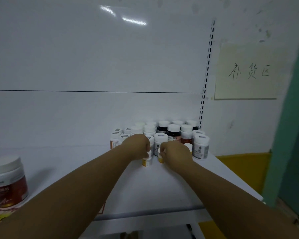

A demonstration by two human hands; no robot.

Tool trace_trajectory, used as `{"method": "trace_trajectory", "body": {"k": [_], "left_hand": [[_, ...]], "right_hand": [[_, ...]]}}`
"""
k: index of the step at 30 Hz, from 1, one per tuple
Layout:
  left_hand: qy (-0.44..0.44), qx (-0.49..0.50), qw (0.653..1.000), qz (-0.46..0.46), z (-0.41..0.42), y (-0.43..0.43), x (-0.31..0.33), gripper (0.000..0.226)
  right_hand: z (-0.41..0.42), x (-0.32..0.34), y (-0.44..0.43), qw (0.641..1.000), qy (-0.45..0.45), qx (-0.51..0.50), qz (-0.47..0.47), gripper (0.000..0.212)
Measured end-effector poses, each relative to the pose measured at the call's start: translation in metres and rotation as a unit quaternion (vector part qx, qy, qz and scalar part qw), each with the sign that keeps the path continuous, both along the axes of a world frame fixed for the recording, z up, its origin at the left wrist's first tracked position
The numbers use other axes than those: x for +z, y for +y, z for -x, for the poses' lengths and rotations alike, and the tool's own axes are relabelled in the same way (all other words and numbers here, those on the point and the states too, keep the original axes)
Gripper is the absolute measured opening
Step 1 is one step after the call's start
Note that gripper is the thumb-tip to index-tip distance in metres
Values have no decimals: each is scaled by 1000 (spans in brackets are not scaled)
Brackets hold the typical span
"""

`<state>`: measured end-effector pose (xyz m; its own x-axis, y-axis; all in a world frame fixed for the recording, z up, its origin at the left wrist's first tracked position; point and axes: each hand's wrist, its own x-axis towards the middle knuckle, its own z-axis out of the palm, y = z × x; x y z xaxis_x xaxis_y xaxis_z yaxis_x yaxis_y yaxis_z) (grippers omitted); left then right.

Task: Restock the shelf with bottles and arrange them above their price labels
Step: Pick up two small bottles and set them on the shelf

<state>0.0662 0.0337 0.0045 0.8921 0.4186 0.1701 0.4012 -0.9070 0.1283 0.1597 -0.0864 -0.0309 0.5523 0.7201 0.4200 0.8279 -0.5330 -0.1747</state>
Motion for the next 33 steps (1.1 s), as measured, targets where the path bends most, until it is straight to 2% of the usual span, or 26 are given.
{"method": "trace_trajectory", "body": {"k": [4, 7, 10, 15, 20, 25, 33], "left_hand": [[-2, 20, 1000, -1, 2, -10, 2, 21], [-15, 30, 999, 26, 11, -14, 1, 29], [-23, 42, 998, 49, 28, -16, 3, 26], [-64, 84, 992, 68, 72, -11, 33, 28], [-77, 144, 981, 108, 125, 8, 51, 33], [-97, 154, 972, 150, 151, 27, 45, 37], [-69, 121, 970, 200, 153, 58, 23, 38]], "right_hand": [[-1, -5, 2, 999, 28, 32, -9, 27], [-4, -6, -4, 998, 36, 55, 10, 25], [-2, -6, -13, 995, 71, 73, -15, 25], [30, 14, -7, 970, 160, 180, -41, 27], [78, 33, 11, 951, 173, 250, -58, 32], [117, 30, 30, 950, 171, 259, -41, 33], [144, 24, 52, 961, 180, 207, 11, 33]]}}
